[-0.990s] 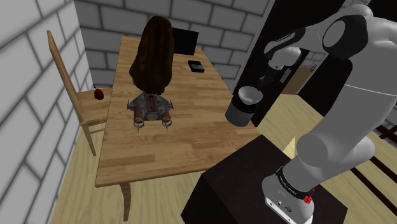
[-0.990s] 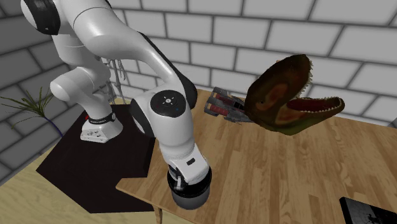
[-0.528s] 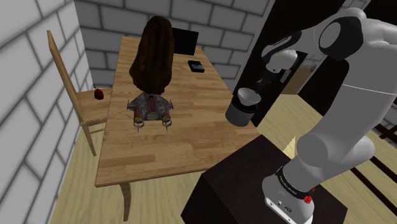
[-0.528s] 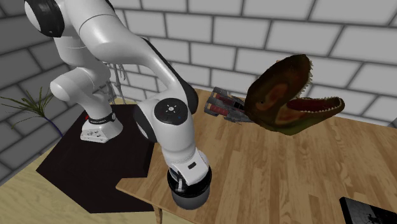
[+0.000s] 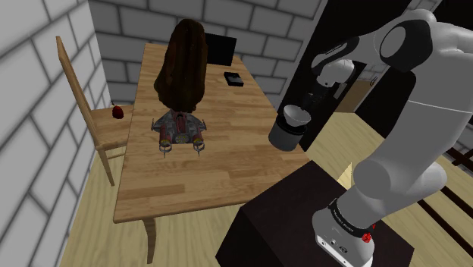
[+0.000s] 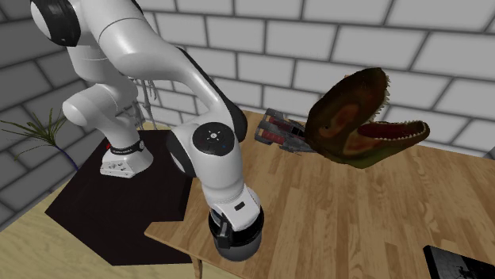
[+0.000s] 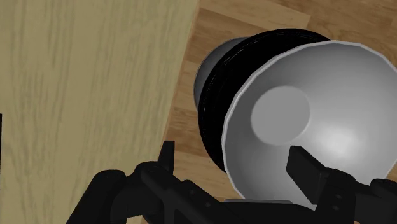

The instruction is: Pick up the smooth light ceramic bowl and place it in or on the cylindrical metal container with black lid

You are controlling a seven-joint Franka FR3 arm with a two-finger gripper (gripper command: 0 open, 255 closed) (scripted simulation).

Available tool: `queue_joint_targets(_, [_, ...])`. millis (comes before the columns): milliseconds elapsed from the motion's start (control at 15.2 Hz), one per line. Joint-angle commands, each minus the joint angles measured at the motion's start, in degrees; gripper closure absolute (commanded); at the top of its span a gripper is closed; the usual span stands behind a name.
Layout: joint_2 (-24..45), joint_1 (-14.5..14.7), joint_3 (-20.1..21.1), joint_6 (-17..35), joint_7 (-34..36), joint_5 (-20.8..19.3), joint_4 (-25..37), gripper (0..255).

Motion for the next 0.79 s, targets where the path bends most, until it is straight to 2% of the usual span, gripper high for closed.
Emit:
queue_joint_targets(0, [-0.03,0.00,0.00,0.00,0.00,-0.01,-0.03,0])
queue_joint_targets(264, [-4.00,0.35,-0.90,-6.04,1.29,-2.01,2.27,0])
queue_joint_targets(726, [-4.00,0.34,-0.89,-6.04,1.29,-2.01,2.27,0])
